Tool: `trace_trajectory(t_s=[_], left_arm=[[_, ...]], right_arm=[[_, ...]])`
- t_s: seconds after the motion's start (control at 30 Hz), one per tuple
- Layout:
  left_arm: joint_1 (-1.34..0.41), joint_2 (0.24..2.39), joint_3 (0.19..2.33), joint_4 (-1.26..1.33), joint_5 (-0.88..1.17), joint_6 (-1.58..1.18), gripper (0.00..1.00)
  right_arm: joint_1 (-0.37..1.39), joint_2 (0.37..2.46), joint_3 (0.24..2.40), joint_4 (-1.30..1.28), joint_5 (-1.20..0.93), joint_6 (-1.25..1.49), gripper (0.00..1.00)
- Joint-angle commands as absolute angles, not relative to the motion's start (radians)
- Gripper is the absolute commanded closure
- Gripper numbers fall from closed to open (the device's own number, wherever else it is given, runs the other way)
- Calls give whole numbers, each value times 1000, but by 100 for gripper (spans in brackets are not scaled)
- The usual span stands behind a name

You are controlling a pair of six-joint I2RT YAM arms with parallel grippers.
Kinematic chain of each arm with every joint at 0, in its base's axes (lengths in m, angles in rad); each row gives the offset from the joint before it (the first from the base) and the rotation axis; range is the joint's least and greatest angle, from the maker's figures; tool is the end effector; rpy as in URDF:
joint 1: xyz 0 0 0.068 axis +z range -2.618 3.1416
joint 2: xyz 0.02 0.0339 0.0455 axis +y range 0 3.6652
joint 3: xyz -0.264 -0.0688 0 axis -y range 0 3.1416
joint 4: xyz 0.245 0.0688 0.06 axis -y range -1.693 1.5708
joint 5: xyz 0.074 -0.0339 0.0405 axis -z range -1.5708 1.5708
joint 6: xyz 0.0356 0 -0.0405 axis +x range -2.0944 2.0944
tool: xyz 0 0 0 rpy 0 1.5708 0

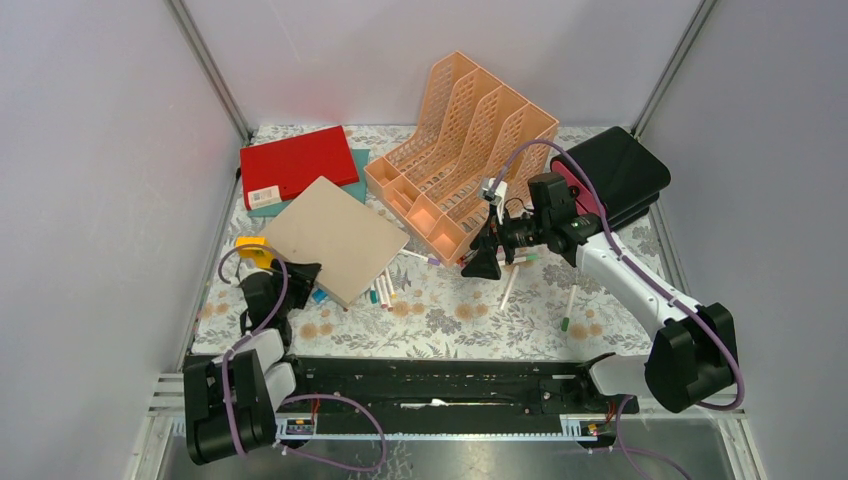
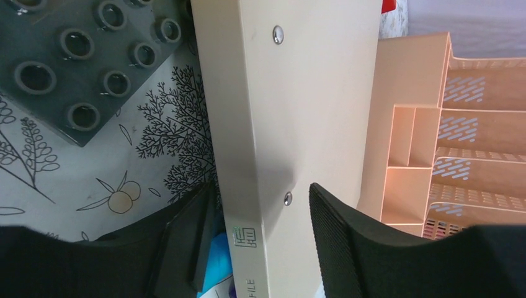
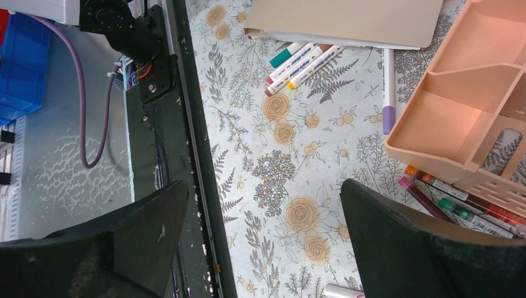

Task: Organize the desk
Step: Pick up the folder from the center of the board.

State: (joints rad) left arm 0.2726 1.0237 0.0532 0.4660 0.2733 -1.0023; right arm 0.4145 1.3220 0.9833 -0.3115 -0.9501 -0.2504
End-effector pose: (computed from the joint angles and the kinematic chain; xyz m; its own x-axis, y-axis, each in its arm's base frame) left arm 0.1618 0.0353 0.1184 -0.2239 -0.9051 -0.3613 -0.4094 0.4238 -0.8080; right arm 0.2459 0.1398 0.2872 -0.3319 -0.3035 -0.8932 -0.9384 0.2027 0.2798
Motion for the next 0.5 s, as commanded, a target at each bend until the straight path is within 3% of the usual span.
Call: trace_trajectory(t_s=[0.0,0.23,0.47], left_arm=[[284,1083,17,587,330,-1021,42],[287,1018,40,552,365,-997,77],[288,750,92,318,366,-936,94]], right_arm=[[419,1287,983,-315,-939,-268,0],[419,1286,984,-316,-936,-271,0],[419,1283,986,-321,-933,-275,0]])
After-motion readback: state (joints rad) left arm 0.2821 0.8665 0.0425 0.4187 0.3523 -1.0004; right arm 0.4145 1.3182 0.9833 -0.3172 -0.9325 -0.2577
